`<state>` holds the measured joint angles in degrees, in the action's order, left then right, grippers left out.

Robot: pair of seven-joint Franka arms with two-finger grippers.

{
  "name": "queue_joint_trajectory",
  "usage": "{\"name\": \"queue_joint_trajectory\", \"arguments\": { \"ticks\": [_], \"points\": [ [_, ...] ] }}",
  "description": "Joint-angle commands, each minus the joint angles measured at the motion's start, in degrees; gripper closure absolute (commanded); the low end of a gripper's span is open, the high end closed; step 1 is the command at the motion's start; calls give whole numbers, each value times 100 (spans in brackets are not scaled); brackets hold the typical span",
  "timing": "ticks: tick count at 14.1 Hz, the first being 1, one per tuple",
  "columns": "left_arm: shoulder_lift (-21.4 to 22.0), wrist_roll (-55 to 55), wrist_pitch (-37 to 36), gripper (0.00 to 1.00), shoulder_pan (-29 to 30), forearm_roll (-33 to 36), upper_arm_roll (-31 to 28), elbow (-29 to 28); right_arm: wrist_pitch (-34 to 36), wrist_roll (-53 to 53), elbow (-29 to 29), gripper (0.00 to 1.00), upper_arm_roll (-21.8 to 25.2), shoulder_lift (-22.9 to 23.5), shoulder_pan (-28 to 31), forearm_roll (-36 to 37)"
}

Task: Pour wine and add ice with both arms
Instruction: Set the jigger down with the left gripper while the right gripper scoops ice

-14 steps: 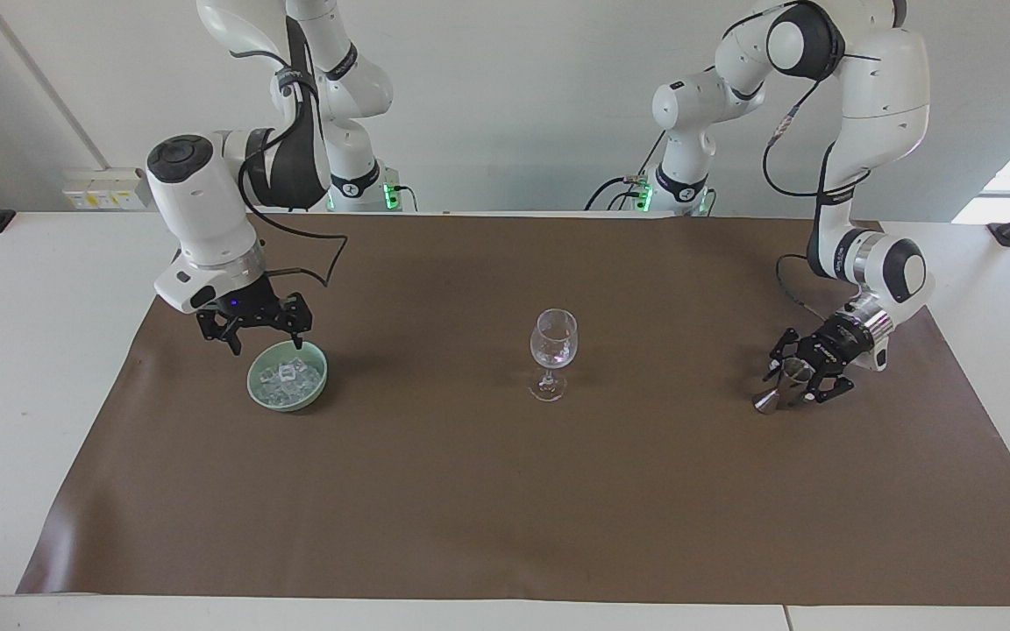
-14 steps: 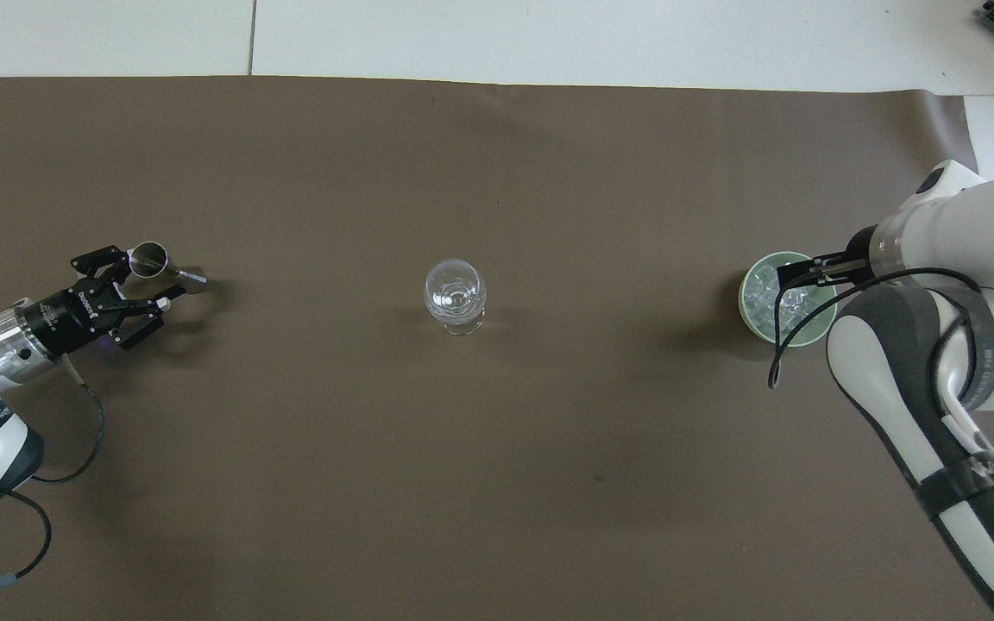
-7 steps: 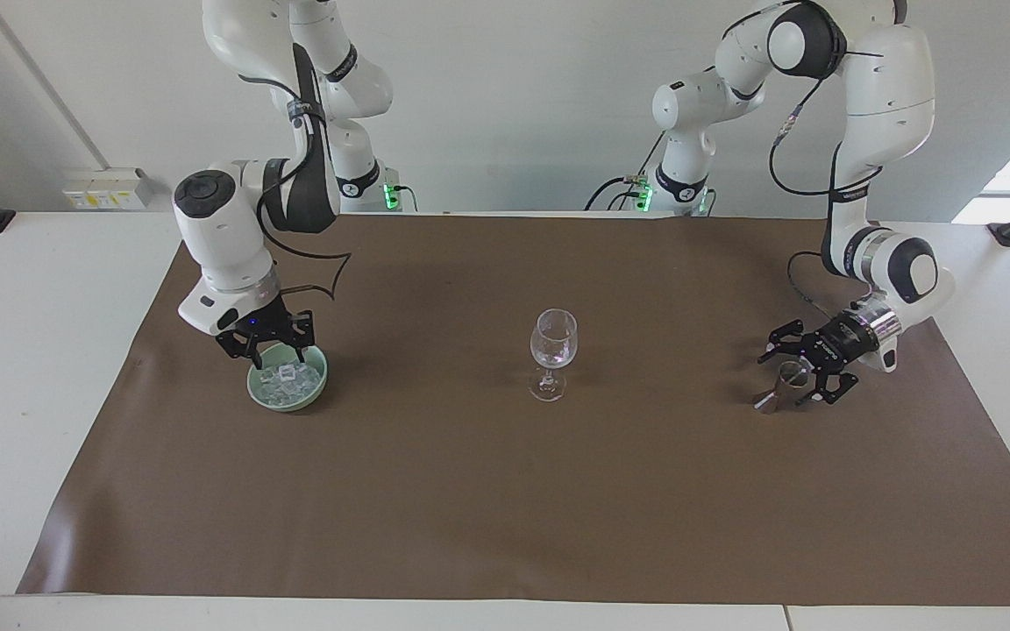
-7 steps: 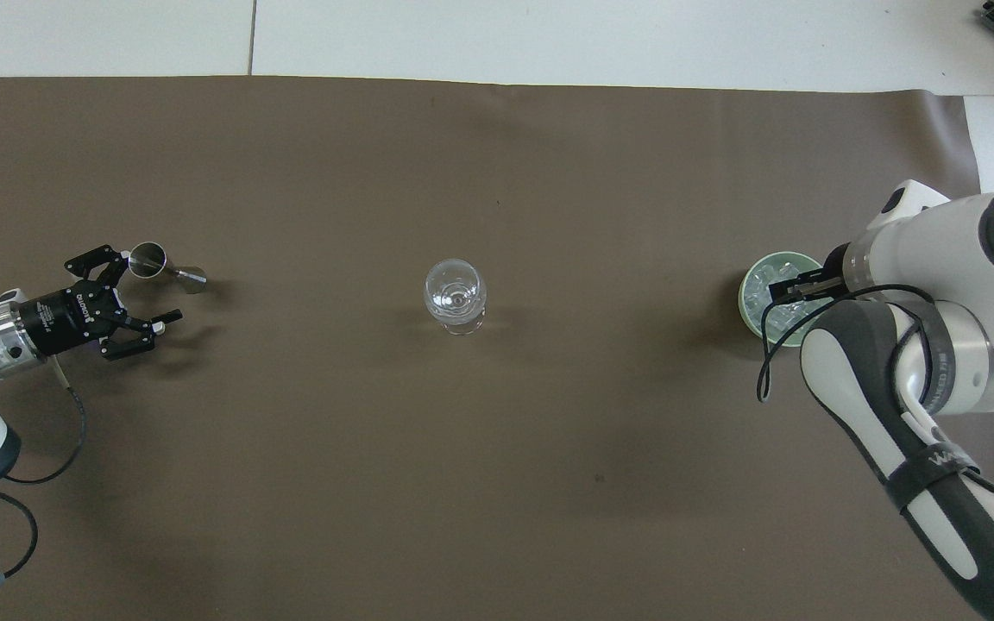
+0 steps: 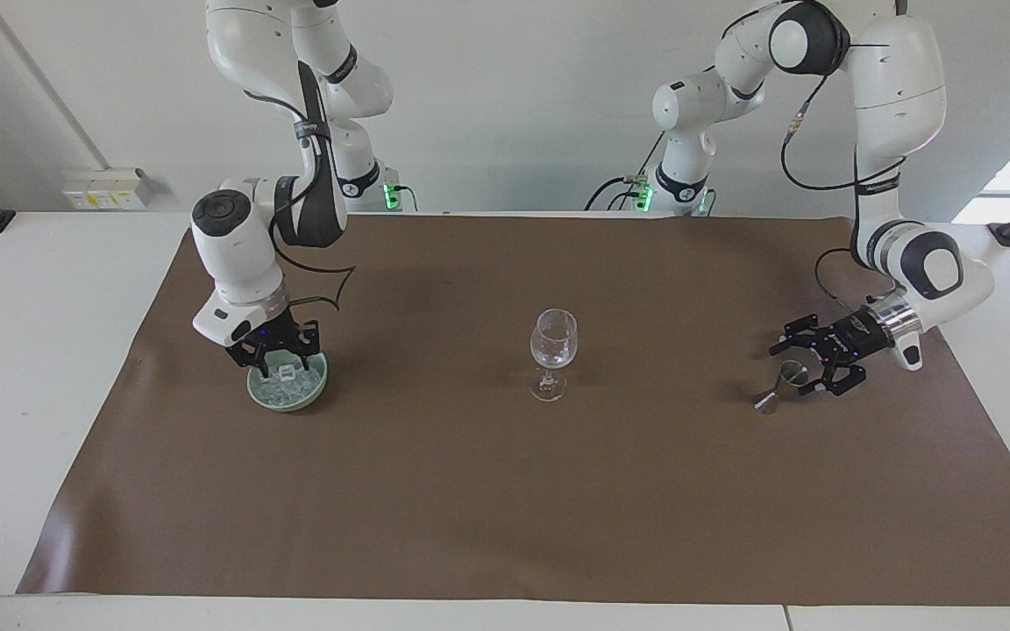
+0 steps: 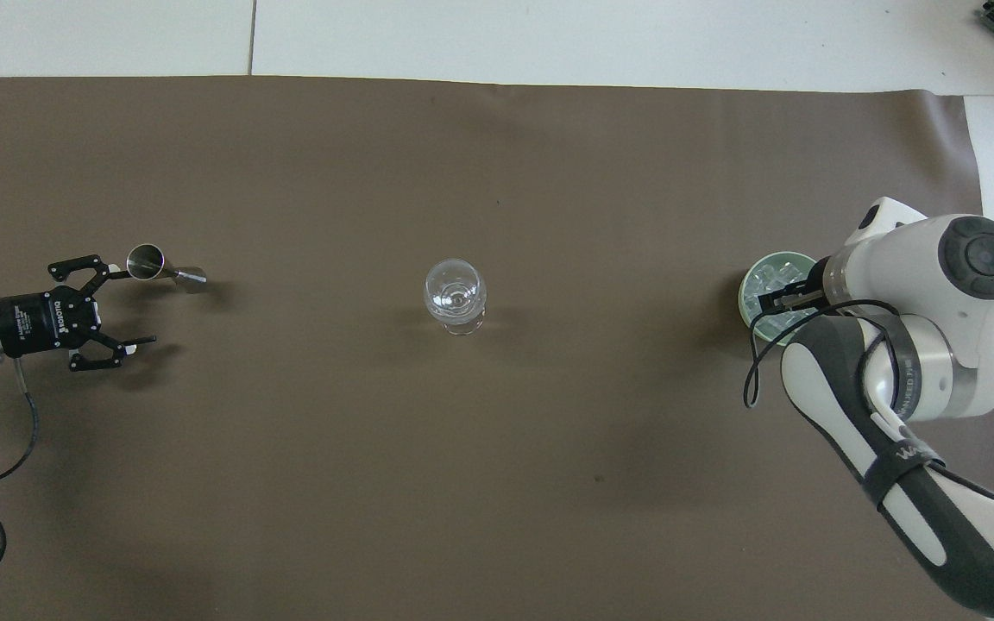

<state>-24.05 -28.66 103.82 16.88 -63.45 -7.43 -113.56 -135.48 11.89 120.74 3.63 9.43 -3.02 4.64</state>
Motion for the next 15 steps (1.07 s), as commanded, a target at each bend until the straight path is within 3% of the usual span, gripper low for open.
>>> {"name": "queue_joint_trajectory", "arguments": {
  "ticks": [1, 4, 7, 13, 15],
  "points": [
    [164, 203, 121, 0, -53, 699, -4, 271, -216, 217, 160, 36, -20, -29, 118, 63],
    [182, 439, 103, 0, -53, 1684, -4, 825, -207, 208, 196, 49, -20, -38, 135, 63],
    [366, 597, 129, 0, -228, 2448, -4, 1151, -198, 164, 196, 55, -20, -38, 144, 55],
    [1358, 932, 446, 0, -1071, 4154, 23, 1274, -172, 129, 204, 56, -29, -38, 144, 46],
    [1526, 1125, 411, 0, -1300, 4489, 32, 1484, -155, 129, 222, 76, -29, -47, 144, 46]
  ]
}}
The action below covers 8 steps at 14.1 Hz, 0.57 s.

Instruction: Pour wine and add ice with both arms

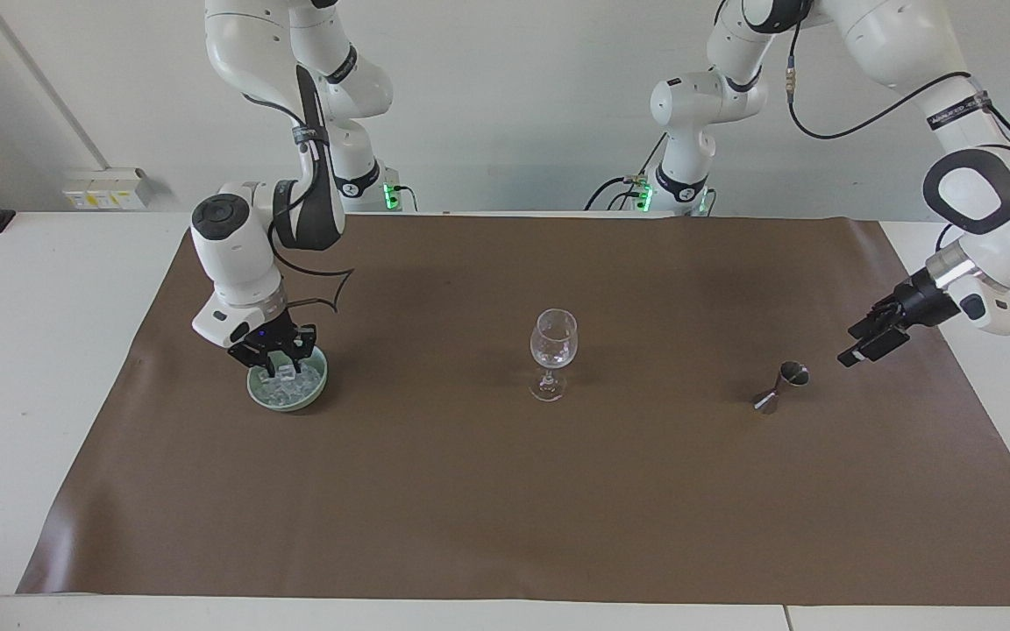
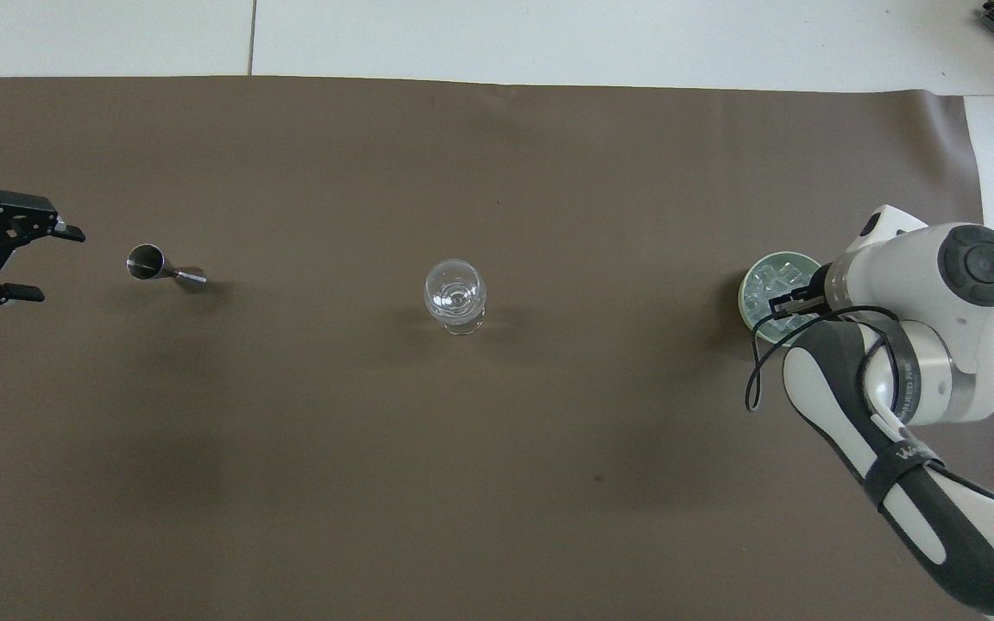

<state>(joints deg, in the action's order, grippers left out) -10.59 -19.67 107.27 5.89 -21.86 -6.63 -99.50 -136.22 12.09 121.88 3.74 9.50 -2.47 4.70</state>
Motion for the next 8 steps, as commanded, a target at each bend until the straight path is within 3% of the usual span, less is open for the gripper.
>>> {"name": "queue_joint_trajectory", "arguments": {
  "ticks": [1, 3, 8],
  "points": [
    [241, 340, 5, 0, -272, 506, -48, 236, -71, 101, 108, 85, -40, -53, 89, 31],
    [250, 621, -362, 0, -307, 840, 4, 736, -28, 83, 100, 100, -40, -53, 89, 14],
    [250, 1536, -1303, 0, -474, 1298, 13, 1826, 761, -13, -339, 100, -40, -193, 80, -135]
  ]
}}
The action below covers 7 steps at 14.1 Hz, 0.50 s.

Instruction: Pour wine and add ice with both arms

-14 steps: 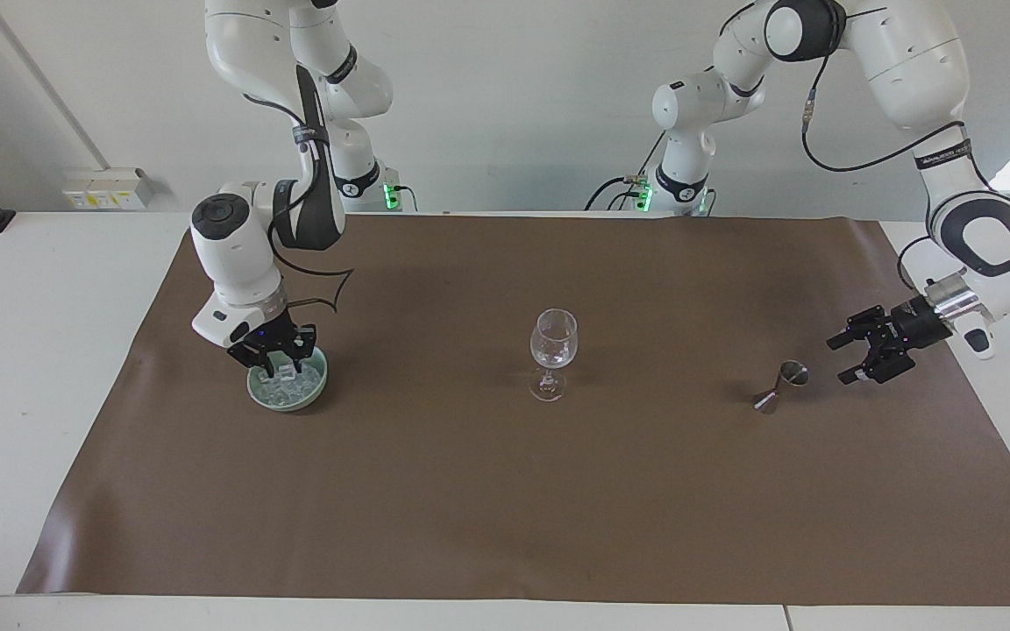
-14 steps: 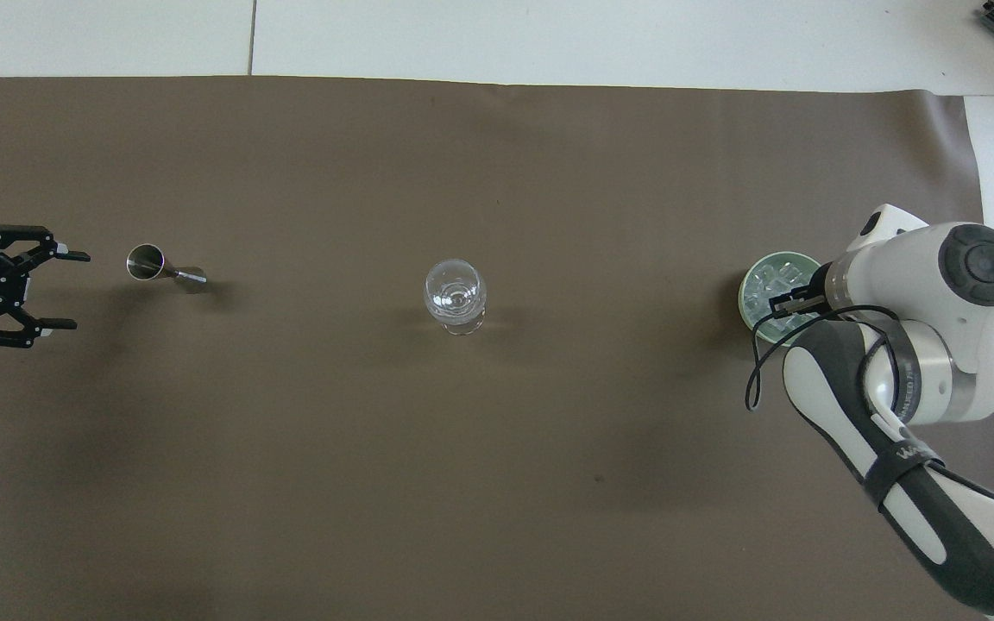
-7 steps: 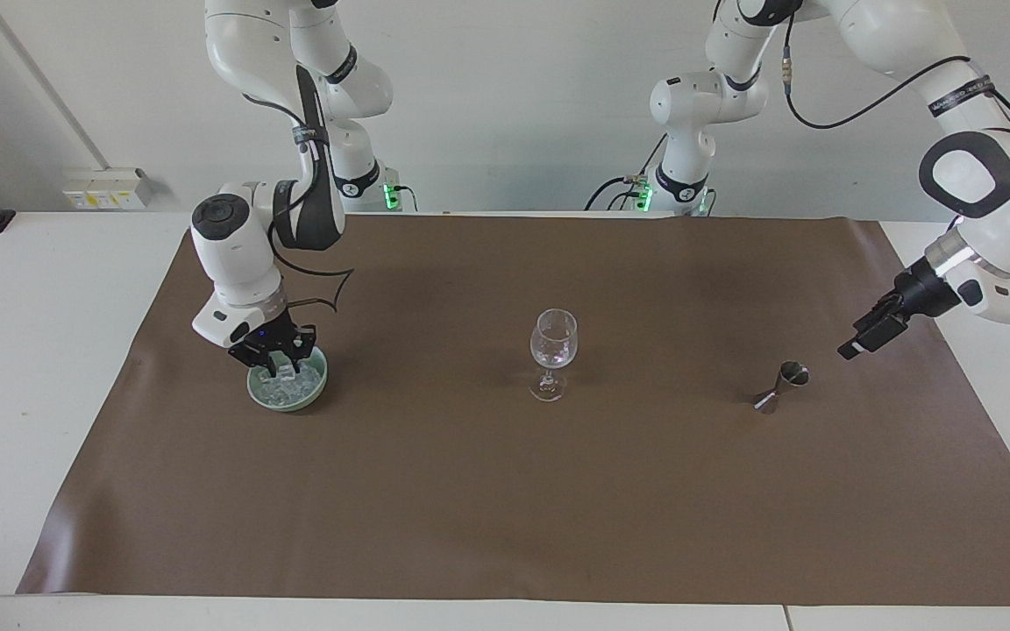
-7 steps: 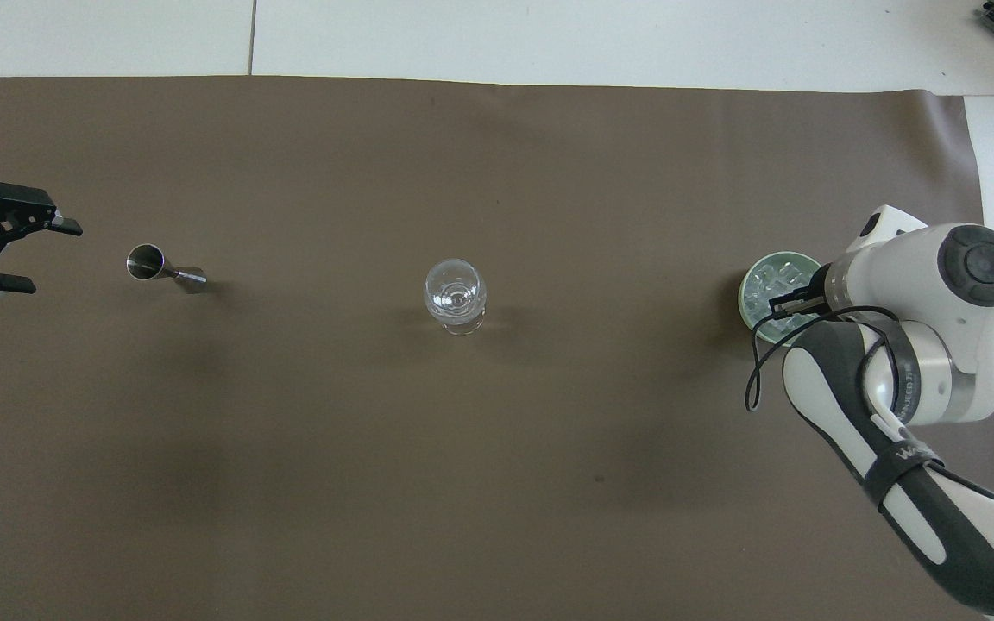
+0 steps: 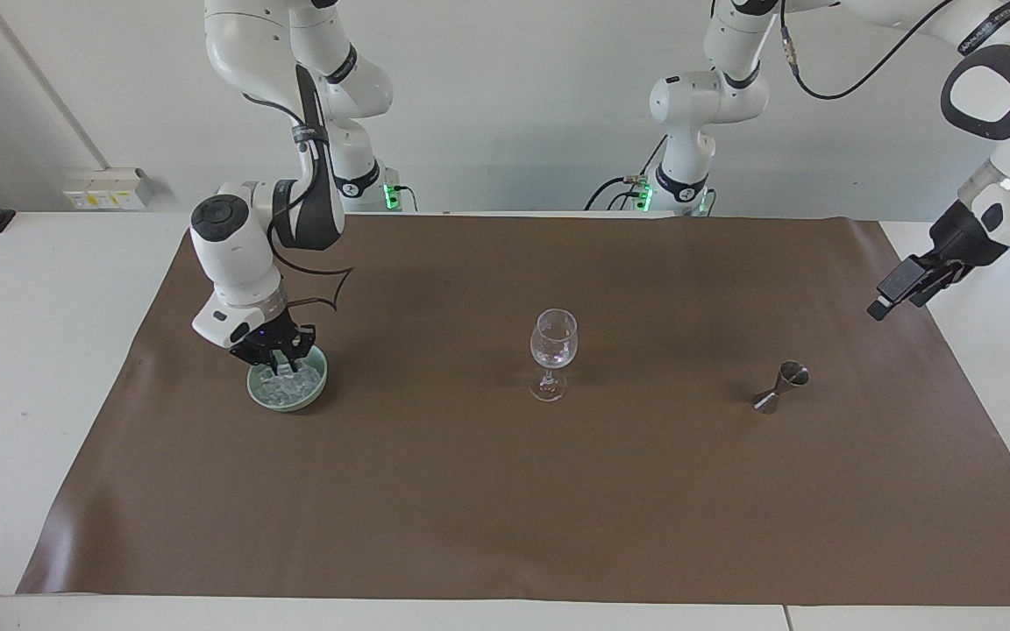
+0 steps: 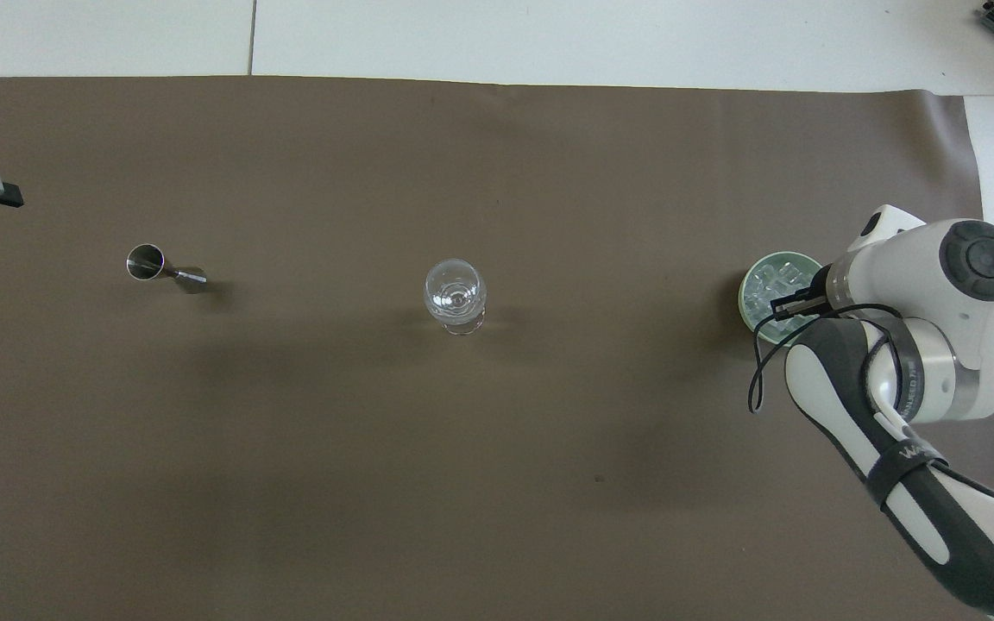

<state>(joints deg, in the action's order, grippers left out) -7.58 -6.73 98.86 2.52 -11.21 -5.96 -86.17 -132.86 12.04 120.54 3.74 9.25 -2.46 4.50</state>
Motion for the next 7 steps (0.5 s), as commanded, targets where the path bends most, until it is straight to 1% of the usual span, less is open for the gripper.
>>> {"name": "queue_joint_trajectory", "arguments": {
  "ticks": [1, 3, 4, 5, 6, 7],
  "points": [
    [-60, 408, -647, 0, -147, 268, -54, 696, 576, -131, -276, 100, -49, -256, 79, -134],
    [-25, 1065, -885, 0, -164, 286, -54, 786, 865, -395, -486, 100, -66, -405, 61, -143],
    [158, 1208, -947, 0, -234, 277, -46, 725, 1111, -500, -670, 100, -75, -449, 53, -169],
    [438, 1236, -1026, 0, -261, 277, -19, 446, 1392, -684, -881, 100, -75, -493, 26, -221],
    [763, 1236, -975, 0, -296, 295, -19, -35, 1655, -903, -1091, 100, -84, -503, 9, -239],
    [1010, 1236, -844, 0, -444, 521, -10, -493, 1884, -1071, -1285, 100, -93, -511, 0, -239]
  ]
}}
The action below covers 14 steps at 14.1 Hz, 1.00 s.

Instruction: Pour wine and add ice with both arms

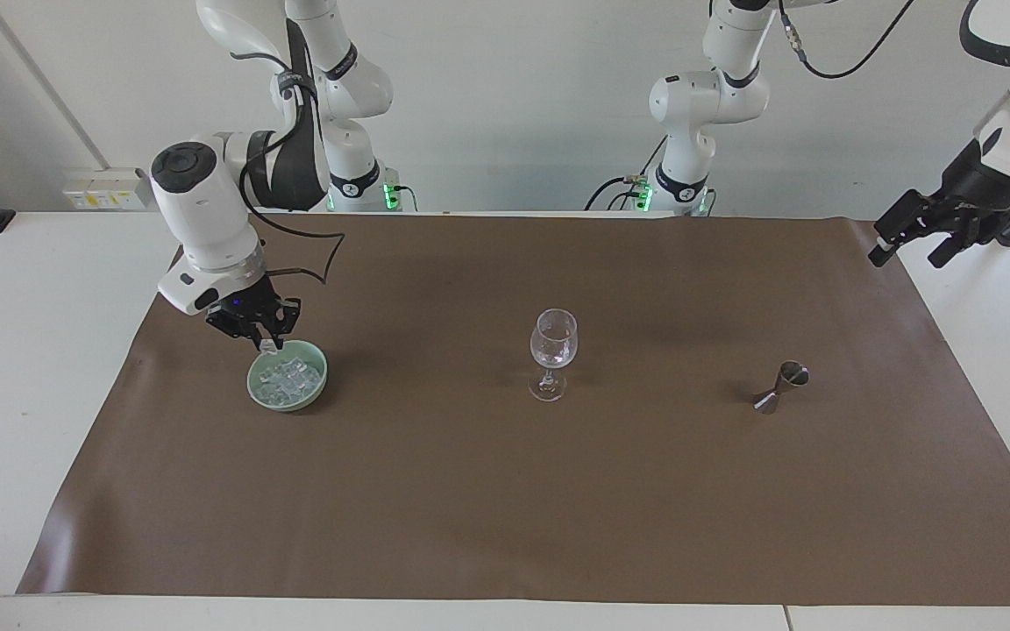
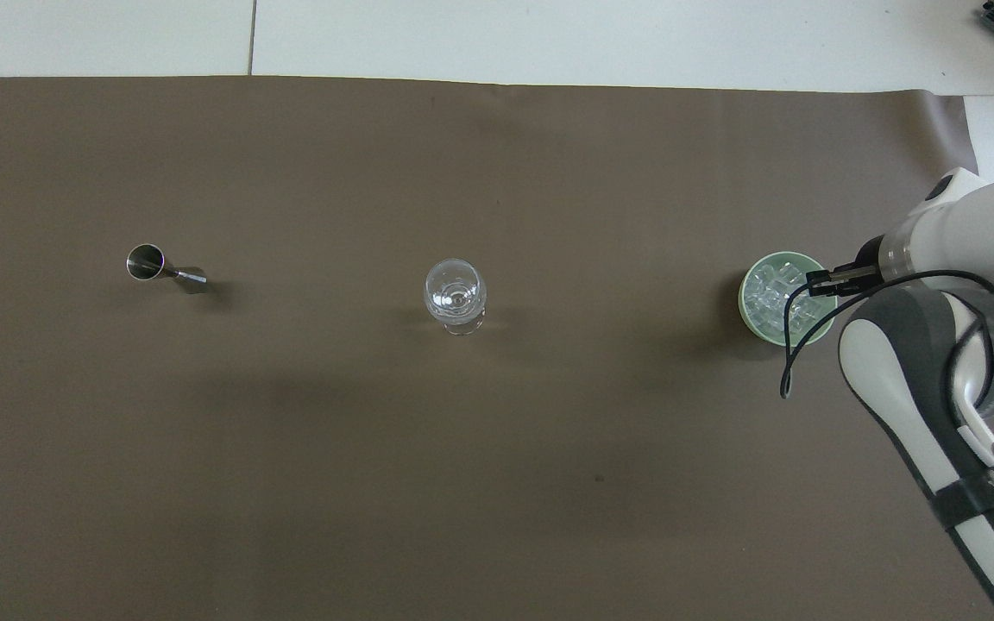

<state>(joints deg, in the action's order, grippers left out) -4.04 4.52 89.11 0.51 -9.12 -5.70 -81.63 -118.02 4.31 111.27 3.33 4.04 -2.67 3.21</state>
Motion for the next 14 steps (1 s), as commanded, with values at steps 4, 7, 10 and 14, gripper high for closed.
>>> {"name": "queue_joint_trajectory", "arguments": {
  "ticks": [4, 7, 10, 14],
  "points": [
    [765, 58, 397, 0, -420, 517, -27, -1233, 824, -1149, -694, 100, -429, -167, 12, -110],
    [914, 23, 467, 0, -420, 517, -19, -1522, 1167, -1844, -1080, 100, -789, -150, 12, -119],
    [941, 32, 406, 0, -420, 517, -27, -1567, 1167, -2459, -1291, 100, -1088, -97, -23, -215],
    [941, 23, 388, 0, -402, 525, -36, -1567, 966, -3611, -1406, 100, -1247, -70, -620, -339]
  ]
}}
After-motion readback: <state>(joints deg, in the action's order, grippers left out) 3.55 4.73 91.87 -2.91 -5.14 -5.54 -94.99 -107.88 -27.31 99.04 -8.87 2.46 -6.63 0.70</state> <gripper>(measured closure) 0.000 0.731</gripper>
